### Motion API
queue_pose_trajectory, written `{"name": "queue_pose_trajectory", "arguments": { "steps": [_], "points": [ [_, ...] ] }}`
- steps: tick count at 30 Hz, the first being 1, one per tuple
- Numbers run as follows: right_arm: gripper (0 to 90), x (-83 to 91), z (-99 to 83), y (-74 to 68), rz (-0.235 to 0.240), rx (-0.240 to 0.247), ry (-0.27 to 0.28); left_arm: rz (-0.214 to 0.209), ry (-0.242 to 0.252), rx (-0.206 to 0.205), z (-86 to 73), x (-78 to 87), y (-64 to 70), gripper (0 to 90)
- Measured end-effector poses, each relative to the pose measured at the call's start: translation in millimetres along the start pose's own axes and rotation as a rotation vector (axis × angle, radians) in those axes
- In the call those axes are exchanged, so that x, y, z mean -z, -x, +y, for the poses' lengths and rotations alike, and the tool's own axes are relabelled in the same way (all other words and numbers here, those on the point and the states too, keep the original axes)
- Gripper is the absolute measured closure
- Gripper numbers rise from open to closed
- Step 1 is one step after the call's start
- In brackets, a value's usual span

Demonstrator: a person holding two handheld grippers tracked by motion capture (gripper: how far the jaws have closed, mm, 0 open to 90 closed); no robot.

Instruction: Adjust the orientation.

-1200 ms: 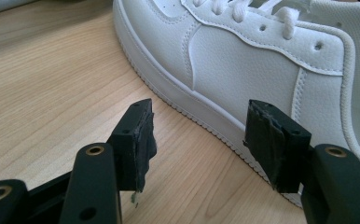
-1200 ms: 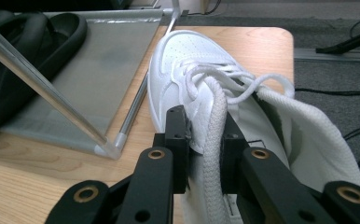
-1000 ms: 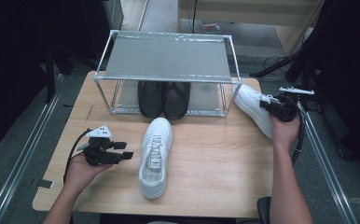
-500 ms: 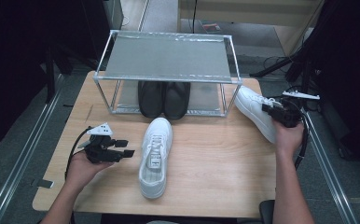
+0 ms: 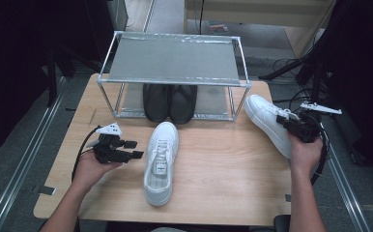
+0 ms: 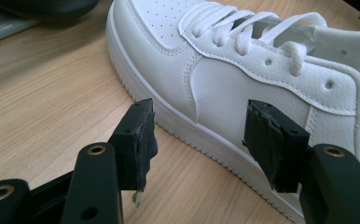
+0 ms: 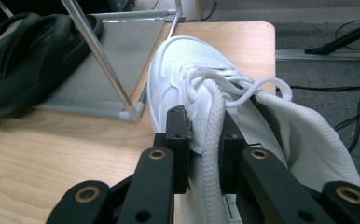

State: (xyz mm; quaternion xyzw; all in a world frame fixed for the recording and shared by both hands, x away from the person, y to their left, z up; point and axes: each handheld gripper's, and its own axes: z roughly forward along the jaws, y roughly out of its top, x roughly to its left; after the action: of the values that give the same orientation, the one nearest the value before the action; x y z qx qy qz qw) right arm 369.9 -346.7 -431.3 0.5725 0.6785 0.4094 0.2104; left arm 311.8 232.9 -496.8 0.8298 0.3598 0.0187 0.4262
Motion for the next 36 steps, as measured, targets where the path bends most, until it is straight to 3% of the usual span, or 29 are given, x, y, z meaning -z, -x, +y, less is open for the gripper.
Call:
{"name": "queue_pose_trajectory", "arguments": {
  "steps": [5,10,18,22,23,25,31,36],
  "points": [
    [80.9,11.3,-7.3,-2.1,0.0,-0.001,0.002,-0.011,0.021,0.0,3.4,-3.5,-3.0,43.1],
    [80.8,21.4,-13.8,-7.0,-0.003,0.011,0.002,-0.012,0.008,0.014,8.3,-6.0,-8.2,43.1],
    [80.8,40.9,-25.2,-15.0,-0.001,0.005,0.011,-0.027,0.011,-0.003,13.4,-12.1,-12.6,43.2],
    [80.8,51.7,-32.2,-20.5,0.002,0.004,0.016,-0.01,-0.025,-0.016,18.5,-18.4,-14.8,44.2],
    [80.8,54.2,-34.0,-22.0,0.006,0.01,0.018,0.005,-0.018,-0.032,19.6,-18.6,-14.0,46.0],
    [80.8,58.6,-37.2,-26.0,0.008,0.017,0.019,-0.006,0.02,-0.032,23.2,-17.0,-14.1,47.1],
    [80.8,67.5,-44.1,-39.9,0.024,0.039,0.013,-0.024,0.033,-0.03,26.2,-20.0,-16.4,46.6],
    [80.8,73.7,-49.0,-60.3,0.06,0.082,0.003,-0.031,0.054,-0.038,27.7,-22.5,-16.3,45.7]
  ]
}}
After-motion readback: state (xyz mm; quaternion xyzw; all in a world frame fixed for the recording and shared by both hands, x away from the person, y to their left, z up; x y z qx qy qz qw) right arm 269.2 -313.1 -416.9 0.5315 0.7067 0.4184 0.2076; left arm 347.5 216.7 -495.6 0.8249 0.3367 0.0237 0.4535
